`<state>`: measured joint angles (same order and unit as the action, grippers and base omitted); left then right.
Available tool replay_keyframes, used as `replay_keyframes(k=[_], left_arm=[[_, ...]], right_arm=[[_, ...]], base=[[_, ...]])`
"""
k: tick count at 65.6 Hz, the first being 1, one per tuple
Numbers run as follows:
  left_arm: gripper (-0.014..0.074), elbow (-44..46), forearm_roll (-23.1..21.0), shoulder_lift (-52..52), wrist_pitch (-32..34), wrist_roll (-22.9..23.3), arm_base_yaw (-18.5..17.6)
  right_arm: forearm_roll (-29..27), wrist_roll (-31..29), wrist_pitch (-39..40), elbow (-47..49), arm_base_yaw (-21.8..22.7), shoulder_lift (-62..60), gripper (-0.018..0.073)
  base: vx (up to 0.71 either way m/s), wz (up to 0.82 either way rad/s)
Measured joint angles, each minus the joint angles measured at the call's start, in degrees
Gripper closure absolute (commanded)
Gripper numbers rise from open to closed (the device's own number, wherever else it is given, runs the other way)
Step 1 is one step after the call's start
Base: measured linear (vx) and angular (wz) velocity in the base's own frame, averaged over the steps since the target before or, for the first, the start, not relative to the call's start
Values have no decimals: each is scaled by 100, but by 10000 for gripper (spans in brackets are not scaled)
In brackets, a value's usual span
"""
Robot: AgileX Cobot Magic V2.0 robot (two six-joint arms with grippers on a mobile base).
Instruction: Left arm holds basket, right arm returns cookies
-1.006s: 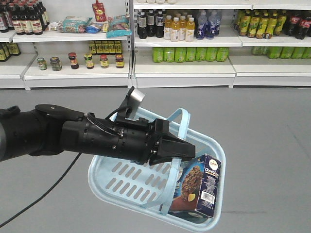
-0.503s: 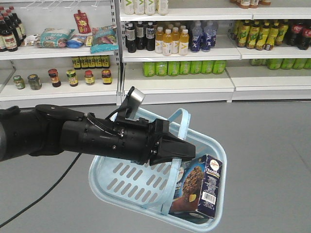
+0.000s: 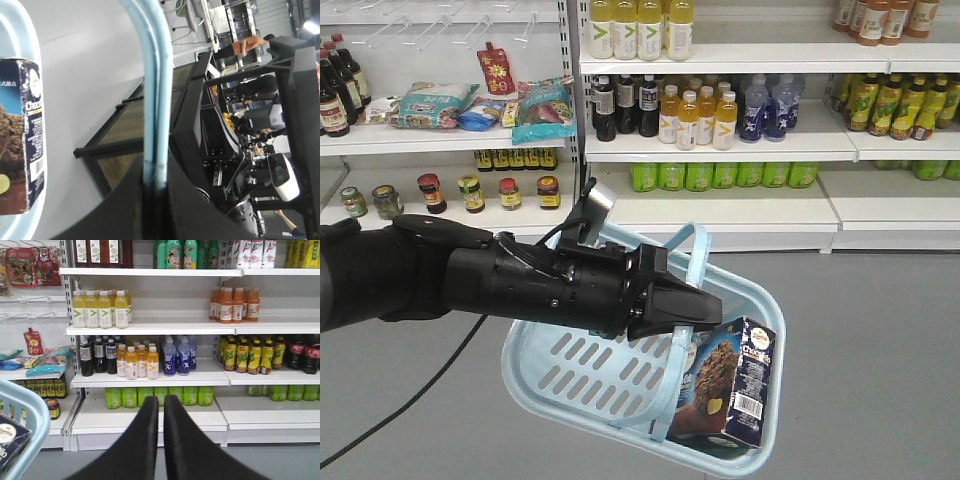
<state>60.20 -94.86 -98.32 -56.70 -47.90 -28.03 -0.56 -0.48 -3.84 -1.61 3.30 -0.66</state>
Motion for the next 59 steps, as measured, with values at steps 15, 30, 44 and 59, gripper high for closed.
replay_keyframes(k=[15,30,44,59], left_arm=[[599,0,0,0,0,0,0],[599,0,0,0,0,0,0],[599,0,0,0,0,0,0],[599,0,0,0,6,0,30]], right_arm=[[0,0,0,0,0,0,565],[0,0,0,0,0,0,565],[0,0,0,0,0,0,565],[0,0,0,0,0,0,565]], base=[[43,2],[42,-9],[39,-4],[34,-13]])
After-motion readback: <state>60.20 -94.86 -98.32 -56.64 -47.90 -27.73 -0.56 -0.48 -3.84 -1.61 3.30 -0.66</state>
